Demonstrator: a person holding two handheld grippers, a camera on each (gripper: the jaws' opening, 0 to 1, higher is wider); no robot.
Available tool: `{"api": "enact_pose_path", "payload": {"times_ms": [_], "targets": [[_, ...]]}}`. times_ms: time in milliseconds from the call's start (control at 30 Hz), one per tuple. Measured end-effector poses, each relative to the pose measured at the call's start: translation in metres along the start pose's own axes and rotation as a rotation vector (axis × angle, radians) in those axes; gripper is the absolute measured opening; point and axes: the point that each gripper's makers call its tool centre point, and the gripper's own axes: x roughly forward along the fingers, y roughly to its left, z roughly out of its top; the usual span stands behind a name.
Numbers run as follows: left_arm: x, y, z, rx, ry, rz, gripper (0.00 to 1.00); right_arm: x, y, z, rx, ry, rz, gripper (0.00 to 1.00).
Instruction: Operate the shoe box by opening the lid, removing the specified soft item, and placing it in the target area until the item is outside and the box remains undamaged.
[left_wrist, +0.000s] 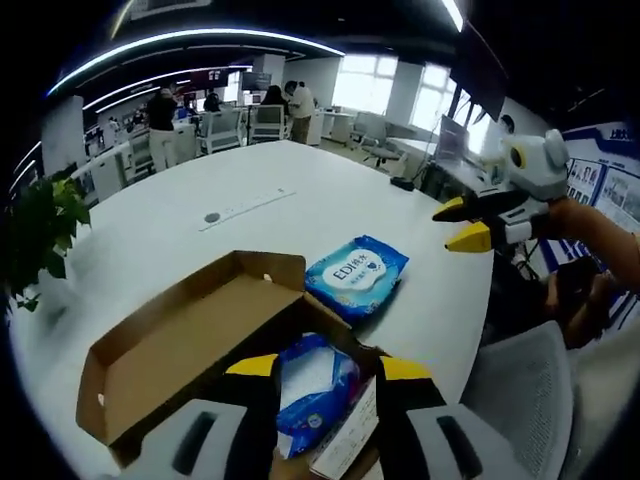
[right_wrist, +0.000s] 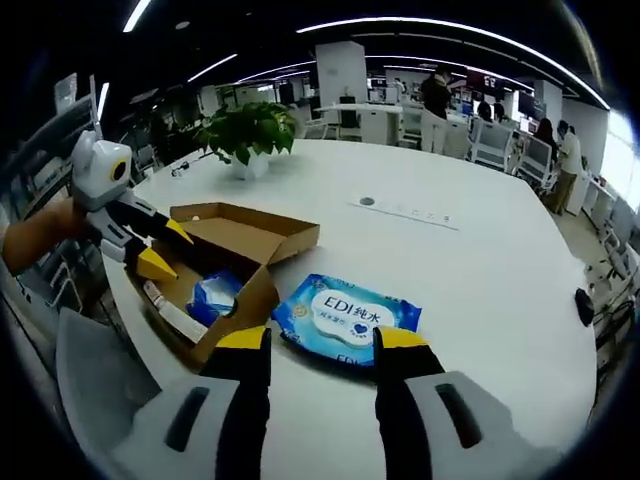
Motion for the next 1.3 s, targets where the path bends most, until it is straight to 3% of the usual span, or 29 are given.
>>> {"api": "enact_pose_path", "payload": {"times_ms": [433,600,833,1000,1300], "targets": [[-0.012,0.026,-0.023,-0.031,0.020,0.065,0.36,0.029,0.039,0.008,-0.067,0.012,0.097,0.36],[-0.013,0.026,-0.032,-0.047,0.025,0.054,0.34,0.040,0.052,0.009,-0.107,0.028,0.133,0.35],[-0.009,0.020,-0.042,-0.018,0.050,-0.011,0.32,0.055,0.067,0.010,-0.150,0.046,0.179,0.34],[-0.003,0.014,-0.047,0.067,0.062,-0.067,0.30,0.066,0.074,0.010,-0.188,0.060,0.204,0.31],[0.013,0.012,-0.053,0.119,0.112,-0.140,0.27,0.083,0.088,0.008,-0.265,0.081,0.256,0.27]]}}
